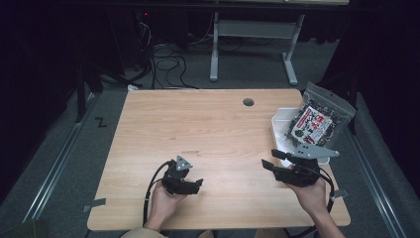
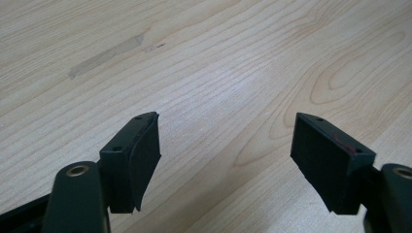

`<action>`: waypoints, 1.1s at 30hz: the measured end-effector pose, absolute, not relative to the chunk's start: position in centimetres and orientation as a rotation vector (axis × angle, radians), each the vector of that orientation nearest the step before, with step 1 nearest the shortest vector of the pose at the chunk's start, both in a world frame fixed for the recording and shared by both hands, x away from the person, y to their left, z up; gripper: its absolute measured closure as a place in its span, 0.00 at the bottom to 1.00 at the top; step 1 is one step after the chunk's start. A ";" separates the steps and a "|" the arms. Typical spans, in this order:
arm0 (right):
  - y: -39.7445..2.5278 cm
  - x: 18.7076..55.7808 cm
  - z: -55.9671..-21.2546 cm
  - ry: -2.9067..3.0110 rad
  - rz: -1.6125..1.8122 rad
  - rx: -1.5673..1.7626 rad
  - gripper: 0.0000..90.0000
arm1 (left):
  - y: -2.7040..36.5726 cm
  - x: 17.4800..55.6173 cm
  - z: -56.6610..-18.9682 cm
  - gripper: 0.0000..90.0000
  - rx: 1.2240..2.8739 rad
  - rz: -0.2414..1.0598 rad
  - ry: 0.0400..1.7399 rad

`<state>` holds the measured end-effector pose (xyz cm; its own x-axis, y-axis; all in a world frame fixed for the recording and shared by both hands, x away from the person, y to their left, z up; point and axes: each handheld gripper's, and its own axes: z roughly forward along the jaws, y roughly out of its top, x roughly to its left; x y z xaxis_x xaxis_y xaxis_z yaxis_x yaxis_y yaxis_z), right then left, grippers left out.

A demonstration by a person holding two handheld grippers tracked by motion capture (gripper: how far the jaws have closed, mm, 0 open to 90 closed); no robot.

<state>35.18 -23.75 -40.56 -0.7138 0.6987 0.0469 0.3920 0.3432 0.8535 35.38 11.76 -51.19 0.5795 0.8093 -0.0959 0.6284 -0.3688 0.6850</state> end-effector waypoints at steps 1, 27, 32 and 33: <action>-23.6 35.3 -40.7 2.290 1.309 0.960 0.53 | 11.7 35.4 -51.2 0.30 2.118 0.335 1.140; -21.5 36.9 -46.3 2.382 1.244 1.022 0.51 | 11.4 35.5 -51.4 0.30 2.118 0.317 1.144; -21.6 37.1 -47.8 2.397 1.207 1.054 0.50 | 11.5 35.6 -51.4 0.29 2.115 0.310 1.160; -21.7 37.0 -48.2 2.397 1.192 1.049 0.50 | 11.5 35.5 -51.4 0.29 2.111 0.311 1.162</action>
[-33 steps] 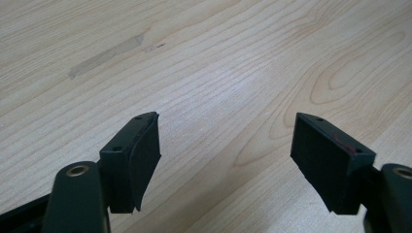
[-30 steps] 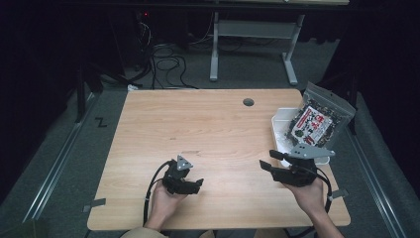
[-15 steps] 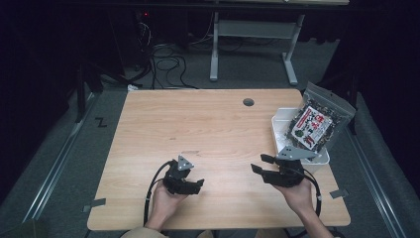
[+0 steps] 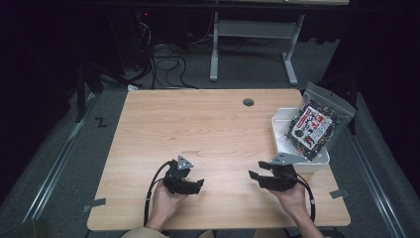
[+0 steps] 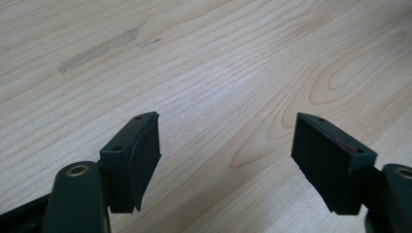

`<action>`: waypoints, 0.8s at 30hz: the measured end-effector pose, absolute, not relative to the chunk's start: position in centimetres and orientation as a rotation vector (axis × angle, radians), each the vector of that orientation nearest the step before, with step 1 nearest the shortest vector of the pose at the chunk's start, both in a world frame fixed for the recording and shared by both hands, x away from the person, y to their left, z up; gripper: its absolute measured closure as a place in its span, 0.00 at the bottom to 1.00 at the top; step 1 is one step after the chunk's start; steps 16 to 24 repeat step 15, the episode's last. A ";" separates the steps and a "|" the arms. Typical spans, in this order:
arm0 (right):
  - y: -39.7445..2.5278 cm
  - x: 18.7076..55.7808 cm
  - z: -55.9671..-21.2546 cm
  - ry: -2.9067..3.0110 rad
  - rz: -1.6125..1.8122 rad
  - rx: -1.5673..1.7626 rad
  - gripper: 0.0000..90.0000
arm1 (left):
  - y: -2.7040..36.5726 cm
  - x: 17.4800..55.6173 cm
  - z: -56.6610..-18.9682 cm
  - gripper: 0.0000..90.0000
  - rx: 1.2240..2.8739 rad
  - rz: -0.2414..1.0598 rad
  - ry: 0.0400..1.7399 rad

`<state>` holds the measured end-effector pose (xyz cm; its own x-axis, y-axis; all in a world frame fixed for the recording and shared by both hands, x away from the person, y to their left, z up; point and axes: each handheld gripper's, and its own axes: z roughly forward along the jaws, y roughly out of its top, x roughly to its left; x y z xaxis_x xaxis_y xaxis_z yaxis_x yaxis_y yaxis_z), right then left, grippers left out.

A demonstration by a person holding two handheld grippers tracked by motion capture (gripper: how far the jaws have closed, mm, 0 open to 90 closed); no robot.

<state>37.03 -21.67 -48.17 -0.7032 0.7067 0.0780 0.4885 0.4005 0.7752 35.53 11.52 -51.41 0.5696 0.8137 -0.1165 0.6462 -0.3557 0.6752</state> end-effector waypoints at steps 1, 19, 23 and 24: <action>-21.9 36.9 -48.6 2.399 1.168 1.054 0.50 | 11.6 35.5 -51.3 0.29 2.103 0.314 1.166; -22.5 36.4 -50.2 2.404 1.155 1.049 0.53 | 11.6 35.7 -51.3 0.29 2.100 0.313 1.173; -22.5 36.4 -50.2 2.404 1.155 1.049 0.53 | 11.6 35.7 -51.3 0.29 2.100 0.313 1.173; -22.5 36.4 -50.2 2.404 1.155 1.049 0.53 | 11.6 35.7 -51.3 0.29 2.100 0.313 1.173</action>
